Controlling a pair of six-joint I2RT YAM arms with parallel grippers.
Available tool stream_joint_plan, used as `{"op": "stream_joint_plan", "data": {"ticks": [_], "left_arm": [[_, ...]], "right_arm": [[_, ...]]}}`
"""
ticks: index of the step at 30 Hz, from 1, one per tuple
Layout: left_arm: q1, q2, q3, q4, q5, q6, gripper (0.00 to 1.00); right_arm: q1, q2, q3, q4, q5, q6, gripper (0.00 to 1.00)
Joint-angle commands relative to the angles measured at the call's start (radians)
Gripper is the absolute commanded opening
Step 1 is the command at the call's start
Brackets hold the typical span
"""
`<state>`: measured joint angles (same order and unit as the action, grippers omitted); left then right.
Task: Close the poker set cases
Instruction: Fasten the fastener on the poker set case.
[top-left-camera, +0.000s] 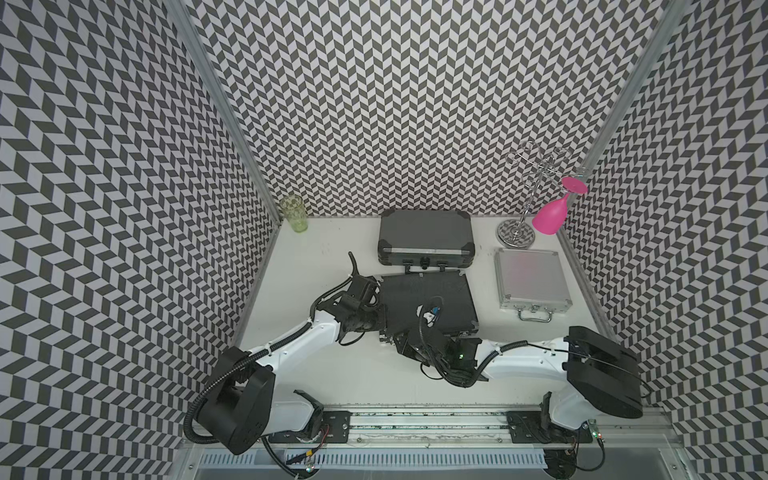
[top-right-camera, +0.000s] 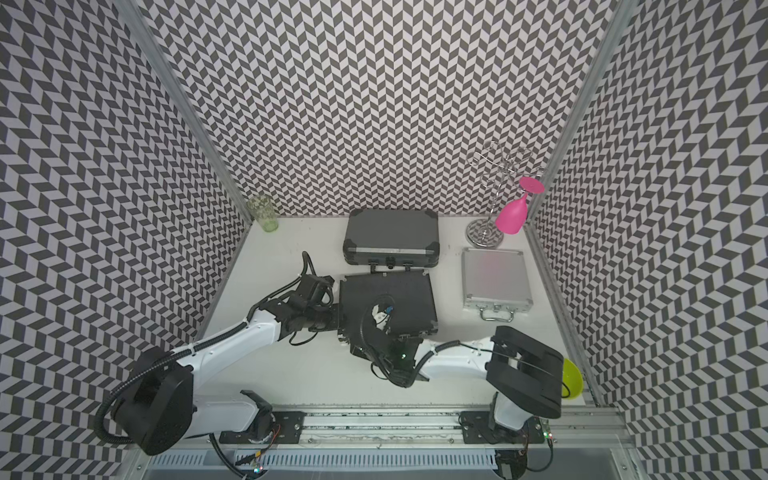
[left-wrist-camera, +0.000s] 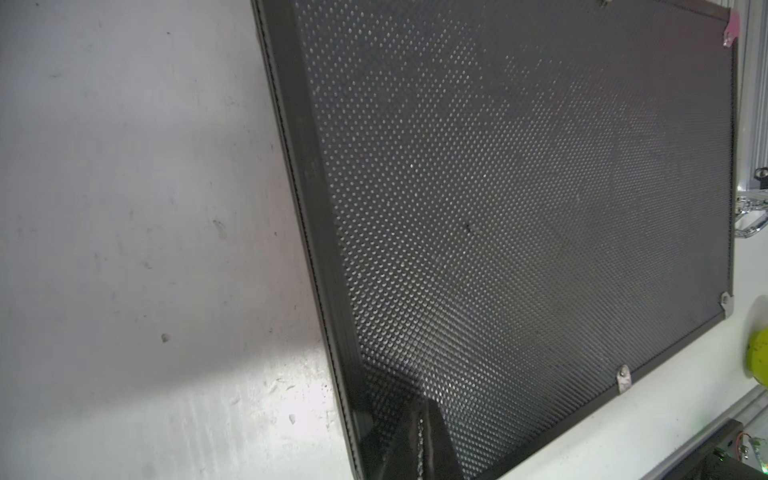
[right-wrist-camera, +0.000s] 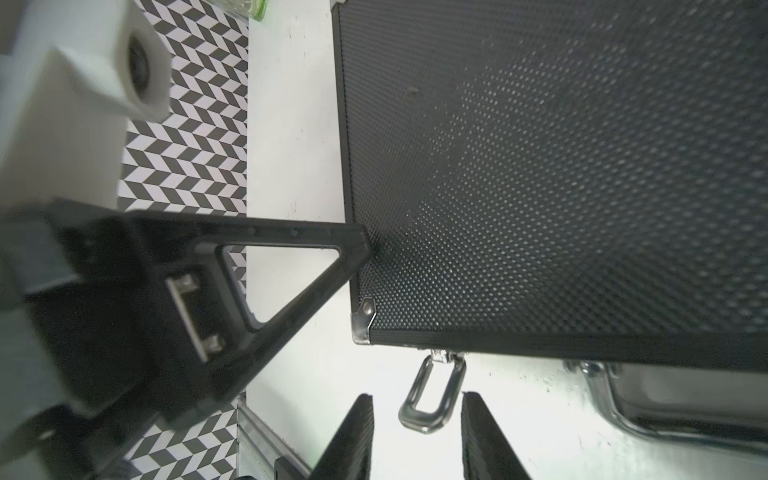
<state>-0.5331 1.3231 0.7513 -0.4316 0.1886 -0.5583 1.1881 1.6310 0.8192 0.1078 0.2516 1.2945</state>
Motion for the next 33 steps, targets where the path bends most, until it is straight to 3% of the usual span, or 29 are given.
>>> {"op": "stream_joint_plan", "data": {"ticks": [1,7,25,33], "left_arm": [[-0.001,0.035,-0.014,-0.102,-0.017,0.004,0.09],[-0.001,0.028,-0.013,-0.104,-0.015,0.006,0.09],[-0.011,0.016,-0.013,-0.106,-0.013,0.005,0.08],[-0.013,0.014,-0.009,-0.113,-0.015,0.011,0.08]], "right_arm": [[0.005,0.046,-0.003,0.025,-0.016,0.017,0.32],[0.004,0.069,-0.056,0.043,-0.014,0.081,0.23],[0.004,0.157,-0.063,0.009,0.033,0.161,0.18],[0.005,0.188,-0.024,0.027,0.030,0.135,0.18]]}}
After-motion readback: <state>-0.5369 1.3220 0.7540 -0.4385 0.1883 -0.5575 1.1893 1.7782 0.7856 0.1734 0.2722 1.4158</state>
